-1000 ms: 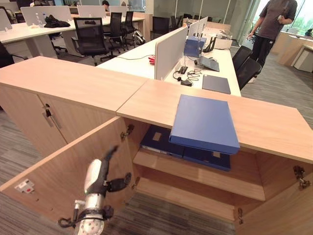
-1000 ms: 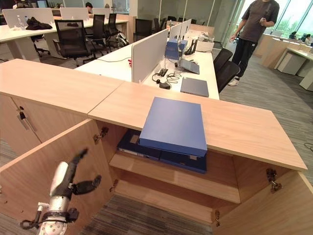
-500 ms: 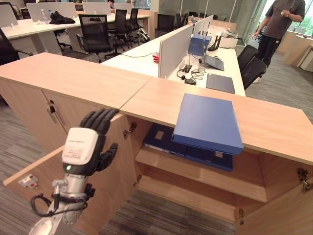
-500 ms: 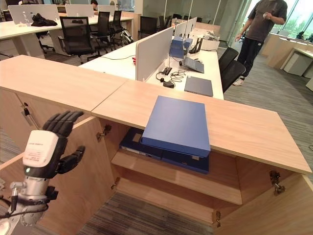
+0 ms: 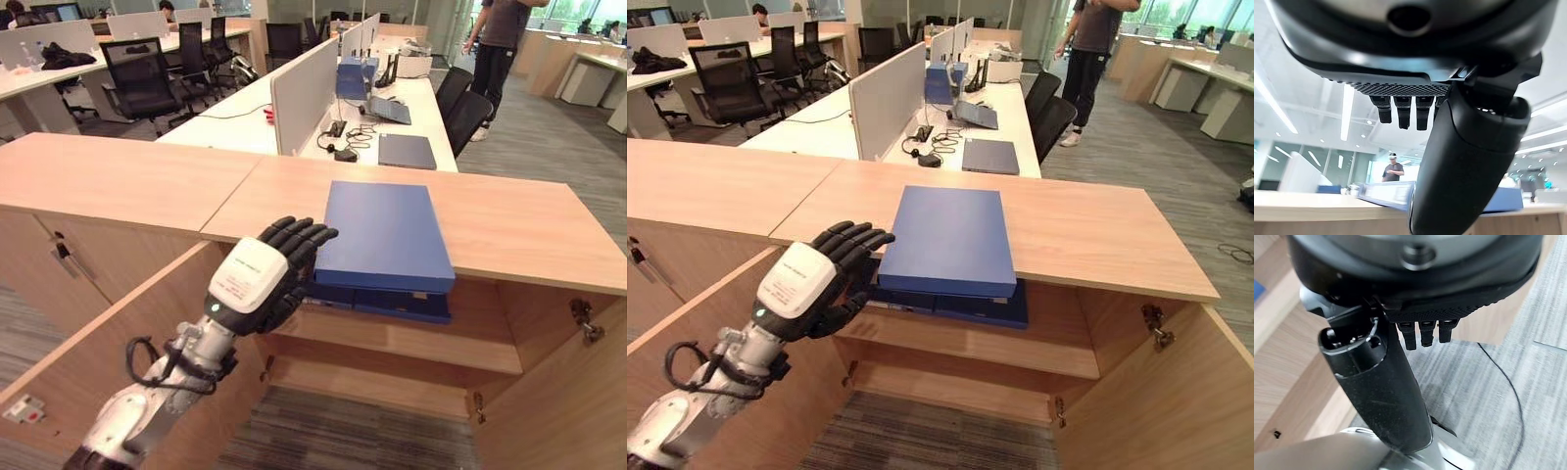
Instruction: Put the empty folder in the office cabinet
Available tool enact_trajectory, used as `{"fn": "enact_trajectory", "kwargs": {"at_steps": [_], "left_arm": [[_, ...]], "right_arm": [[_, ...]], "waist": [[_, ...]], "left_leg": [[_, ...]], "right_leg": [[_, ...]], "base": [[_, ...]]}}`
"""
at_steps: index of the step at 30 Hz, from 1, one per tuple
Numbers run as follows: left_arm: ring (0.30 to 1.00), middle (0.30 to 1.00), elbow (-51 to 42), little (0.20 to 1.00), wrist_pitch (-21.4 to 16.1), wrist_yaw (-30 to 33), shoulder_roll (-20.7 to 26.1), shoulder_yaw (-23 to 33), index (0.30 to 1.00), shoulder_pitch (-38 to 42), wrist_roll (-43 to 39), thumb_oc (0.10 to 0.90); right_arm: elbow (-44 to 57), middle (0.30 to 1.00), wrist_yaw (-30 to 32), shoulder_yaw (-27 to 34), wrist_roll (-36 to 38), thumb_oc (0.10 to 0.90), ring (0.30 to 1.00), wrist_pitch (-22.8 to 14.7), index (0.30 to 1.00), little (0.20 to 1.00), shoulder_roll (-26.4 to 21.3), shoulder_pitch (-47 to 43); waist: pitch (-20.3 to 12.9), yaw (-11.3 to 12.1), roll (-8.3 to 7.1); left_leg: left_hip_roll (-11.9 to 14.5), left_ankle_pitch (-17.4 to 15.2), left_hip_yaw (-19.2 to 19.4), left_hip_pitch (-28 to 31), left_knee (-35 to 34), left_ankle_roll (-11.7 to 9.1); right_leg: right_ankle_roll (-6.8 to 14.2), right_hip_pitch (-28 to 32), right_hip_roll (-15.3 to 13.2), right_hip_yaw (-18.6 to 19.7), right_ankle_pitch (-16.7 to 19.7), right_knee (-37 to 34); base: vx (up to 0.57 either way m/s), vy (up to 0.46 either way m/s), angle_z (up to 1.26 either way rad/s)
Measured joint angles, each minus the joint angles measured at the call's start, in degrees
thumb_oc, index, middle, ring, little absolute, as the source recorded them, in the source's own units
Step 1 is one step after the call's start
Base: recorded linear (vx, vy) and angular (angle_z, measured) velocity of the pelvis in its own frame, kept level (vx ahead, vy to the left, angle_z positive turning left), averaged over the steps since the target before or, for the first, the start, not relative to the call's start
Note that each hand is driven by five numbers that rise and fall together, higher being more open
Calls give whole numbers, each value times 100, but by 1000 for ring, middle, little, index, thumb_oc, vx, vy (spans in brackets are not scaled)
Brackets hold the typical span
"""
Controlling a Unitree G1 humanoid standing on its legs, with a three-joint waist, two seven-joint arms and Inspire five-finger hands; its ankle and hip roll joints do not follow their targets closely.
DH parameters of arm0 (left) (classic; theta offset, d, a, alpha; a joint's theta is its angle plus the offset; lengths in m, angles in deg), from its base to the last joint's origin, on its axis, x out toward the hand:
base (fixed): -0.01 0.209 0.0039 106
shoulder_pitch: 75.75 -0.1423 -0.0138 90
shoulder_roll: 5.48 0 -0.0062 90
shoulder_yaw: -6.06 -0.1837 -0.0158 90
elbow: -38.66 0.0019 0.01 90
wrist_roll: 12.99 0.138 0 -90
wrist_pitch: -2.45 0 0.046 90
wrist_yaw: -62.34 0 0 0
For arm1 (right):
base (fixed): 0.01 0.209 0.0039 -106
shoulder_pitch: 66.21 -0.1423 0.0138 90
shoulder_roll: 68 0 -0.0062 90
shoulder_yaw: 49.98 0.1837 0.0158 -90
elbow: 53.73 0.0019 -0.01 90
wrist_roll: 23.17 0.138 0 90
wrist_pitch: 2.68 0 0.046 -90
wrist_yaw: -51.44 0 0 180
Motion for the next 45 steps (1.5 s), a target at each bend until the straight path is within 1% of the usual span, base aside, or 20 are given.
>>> {"fn": "enact_trajectory", "kwargs": {"at_steps": [1, 3, 4, 6, 7, 8, 10, 11, 16, 21, 24, 26, 31, 45], "left_arm": [[900, 900, 100, 900, 6, -41, -96, -48, 900, 103, -66, 800], [900, 900, 293, 900, 94, -61, -319, -159, 900, 303, -187, 800], [900, 900, 414, 900, 127, -67, -408, -237, 900, 418, -191, 800], [900, 900, 610, 900, 207, -76, -525, -388, 900, 608, -294, 800], [900, 900, 697, 900, 241, -76, -575, -454, 900, 669, -359, 800], [900, 900, 827, 900, 261, -76, -628, -540, 900, 772, -391, 800], [900, 900, 957, 900, 336, -98, -638, -672, 900, 920, -389, 800], [900, 900, 1008, 900, 363, -139, -639, -705, 900, 979, -387, 800], [900, 900, 1289, 900, 424, -191, -688, -957, 900, 1436, -383, 800], [900, 900, 1678, 900, 561, -191, -710, -999, 900, 1732, -384, 800], [900, 900, 1734, 900, 649, -190, -709, -1061, 900, 1761, -384, 800], [900, 900, 1783, 900, 663, -193, -725, -1202, 900, 1760, -383, 800], [900, 900, 1939, 900, 702, -265, -911, -1392, 900, 1761, -379, 800], [900, 900, 1966, 900, 749, -286, -921, -1407, 900, 1761, -380, 800]], "right_arm": [[-2, 900, 0, 0, 0, 800, 900, 3, 900, 900, -14, 14], [-3, 900, 2, 1, -50, 800, 900, 45, 900, 900, -20, 50], [-10, 900, 0, -3, -124, 800, 900, 65, 900, 900, -27, 61], [-11, 900, 3, -1, -207, 800, 900, 107, 900, 900, -28, 60], [-14, 900, 3, -2, -210, 800, 900, 119, 900, 900, -29, 55], [-13, 900, 8, -1, -212, 800, 900, 125, 900, 900, -35, 54], [-14, 900, 14, -1, -212, 800, 900, 131, 900, 900, -55, 18], [-14, 900, 31, -1, -212, 800, 900, 133, 900, 900, -60, 6], [-44, 900, 44, -3, -212, 800, 900, 163, 900, 900, -60, 38], [-46, 900, 45, -2, -213, 800, 900, 163, 900, 900, -61, 24], [-48, 900, 46, -2, -213, 800, 900, 165, 900, 900, -65, 28], [-50, 900, 46, -3, -213, 800, 900, 166, 900, 900, -64, 28], [-52, 900, 47, -3, -214, 800, 900, 165, 900, 900, -67, 20], [-66, 900, 46, -11, -214, 800, 900, 171, 900, 900, -64, 32]], "waist": [[2, -25, 41], [-2, -156, 76], [-4, -153, 83], [0, -194, 71], [-3, -165, 62], [-5, -203, 45], [-2, -235, 31], [0, -297, 21], [-14, -336, -33], [-33, -460, -86], [-40, -459, -97], [-41, -461, -99], [-45, -469, -101], [-82, -487, -153]], "left_leg": [[0, -4, 9, 7, -1, -4], [7, -9, 9, 29, 0, -10], [14, -14, 25, 44, 0, -14], [43, -29, 91, 80, 0, -31], [52, -32, 105, 91, 0, -35], [60, -35, 126, 98, 0, -40], [68, -35, 143, 86, 0, -40], [69, -35, 151, 91, 0, -40], [73, -35, 179, 91, 0, -40], [78, -37, 191, 97, 0, -42], [80, -42, 246, 102, 0, -39], [78, -50, 294, 128, 0, -38], [82, -69, 306, 207, 0, -45], [79, -67, 325, 214, 0, -44]], "right_leg": [[-1, 14, 0, 9, 3, 0], [-2, 21, 11, 13, 3, -1], [-2, 34, 17, 23, 3, -3], [-3, 34, 43, 67, 3, -2], [-3, 50, 51, 71, 3, -3], [-3, 26, 57, 77, 3, -2], [-3, 22, 63, 87, 3, -3], [-3, 12, 66, 100, 3, -2], [-3, -30, 75, 141, 3, -2], [-4, -27, 80, 149, 4, -1], [-14, -28, 86, 200, 22, -1], [-43, -28, 84, 221, 48, -1], [-45, 43, 87, 227, 48, -1], [-45, 34, 88, 266, 49, -1]], "base": [[8, 0, -5], [0, 0, 0], [19, -3, -7], [31, -4, -13], [24, -4, -11], [20, -5, -7], [14, -3, -7], [3, -2, -4], [8, -1, -4], [13, -1, -1], [7, 6, -9], [13, 6, -7], [3, 0, -1], [0, 0, 0]]}}
